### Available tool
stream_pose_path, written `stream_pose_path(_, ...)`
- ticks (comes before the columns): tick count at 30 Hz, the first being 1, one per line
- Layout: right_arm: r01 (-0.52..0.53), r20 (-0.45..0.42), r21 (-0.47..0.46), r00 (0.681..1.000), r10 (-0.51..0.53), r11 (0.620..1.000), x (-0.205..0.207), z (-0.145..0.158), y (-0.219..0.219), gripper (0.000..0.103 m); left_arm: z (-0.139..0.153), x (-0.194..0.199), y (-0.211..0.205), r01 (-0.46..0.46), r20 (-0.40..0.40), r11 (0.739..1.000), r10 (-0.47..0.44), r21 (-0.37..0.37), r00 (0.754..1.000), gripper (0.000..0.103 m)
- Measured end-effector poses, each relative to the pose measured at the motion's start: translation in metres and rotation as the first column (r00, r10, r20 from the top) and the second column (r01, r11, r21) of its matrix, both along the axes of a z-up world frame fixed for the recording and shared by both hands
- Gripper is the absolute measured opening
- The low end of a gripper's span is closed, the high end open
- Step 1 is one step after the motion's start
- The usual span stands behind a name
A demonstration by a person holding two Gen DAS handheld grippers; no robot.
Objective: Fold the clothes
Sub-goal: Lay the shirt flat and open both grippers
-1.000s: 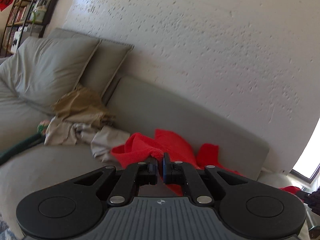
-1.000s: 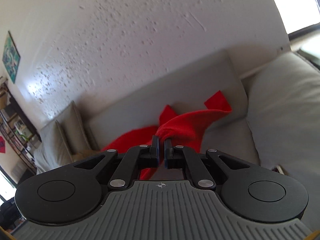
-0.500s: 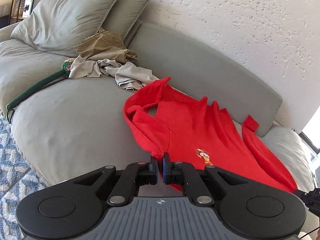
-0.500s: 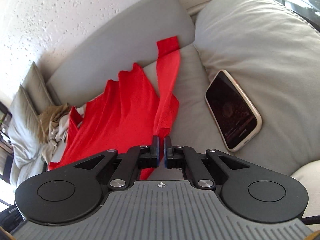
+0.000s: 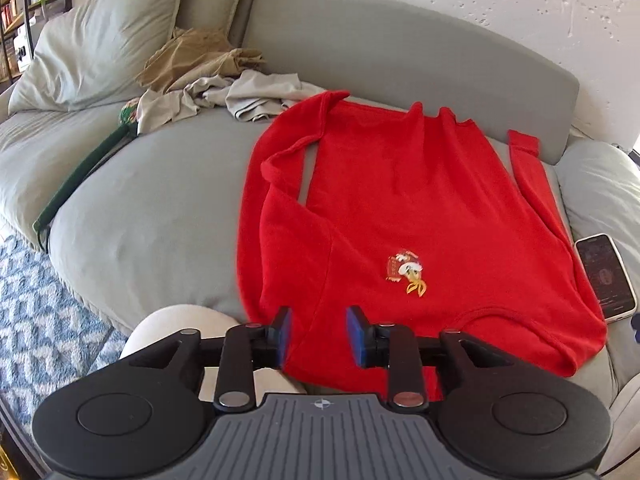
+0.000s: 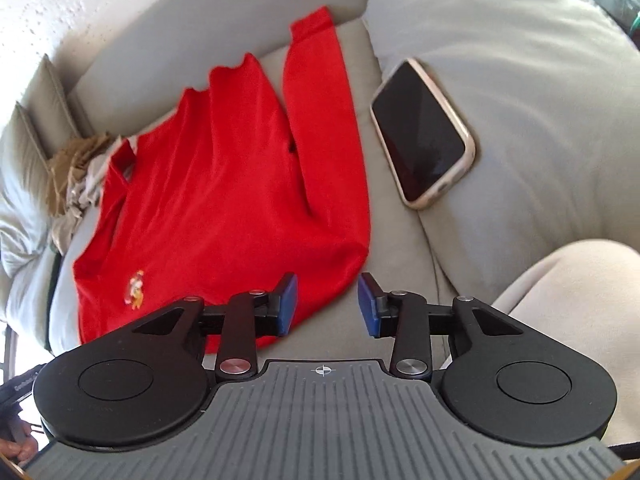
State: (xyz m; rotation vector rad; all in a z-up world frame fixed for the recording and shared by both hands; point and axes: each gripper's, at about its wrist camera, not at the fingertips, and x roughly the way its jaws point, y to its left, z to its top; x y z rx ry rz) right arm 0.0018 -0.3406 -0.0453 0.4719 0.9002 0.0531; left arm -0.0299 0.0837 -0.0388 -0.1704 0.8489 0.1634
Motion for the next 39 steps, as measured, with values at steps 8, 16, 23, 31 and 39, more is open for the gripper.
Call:
stream_pose_path(8, 0.299, 0.388, -0.088, 0.889, -0.243, 0.95, 0.08, 0.029, -0.041, 0.088, 0.001, 0.058, -0.033, 0.081, 0.022, 0.993, -0.079, -0.088, 0.997, 0.06)
stream_pose_path(16, 0.414, 0.398, -0.254, 0.868, -0.296, 0.874, 0.181, -0.021, -0.048, 0.088, -0.015, 0.109, -0.057, 0.16, 0.017, 0.983, -0.16, -0.09, 0.987, 0.064)
stream_pose_path(23, 0.42, 0.344, -0.353, 0.889, -0.301, 0.836, 0.22, -0.057, -0.046, 0.088, -0.032, 0.126, -0.051, 0.141, -0.022, 0.985, -0.144, -0.104, 0.989, 0.064)
stream_pose_path(31, 0.47, 0.438, -0.25, 0.834, -0.334, 0.846, 0.223, -0.018, -0.041, 0.092, -0.033, 0.132, -0.042, 0.089, -0.004, 0.992, -0.089, -0.095, 0.996, 0.066)
stream_pose_path(39, 0.226, 0.295, -0.18, 0.941, -0.166, 0.958, 0.25, -0.014, -0.01, 0.086, -0.035, 0.143, -0.023, 0.043, -0.01, 0.994, -0.044, -0.105, 0.999, 0.066)
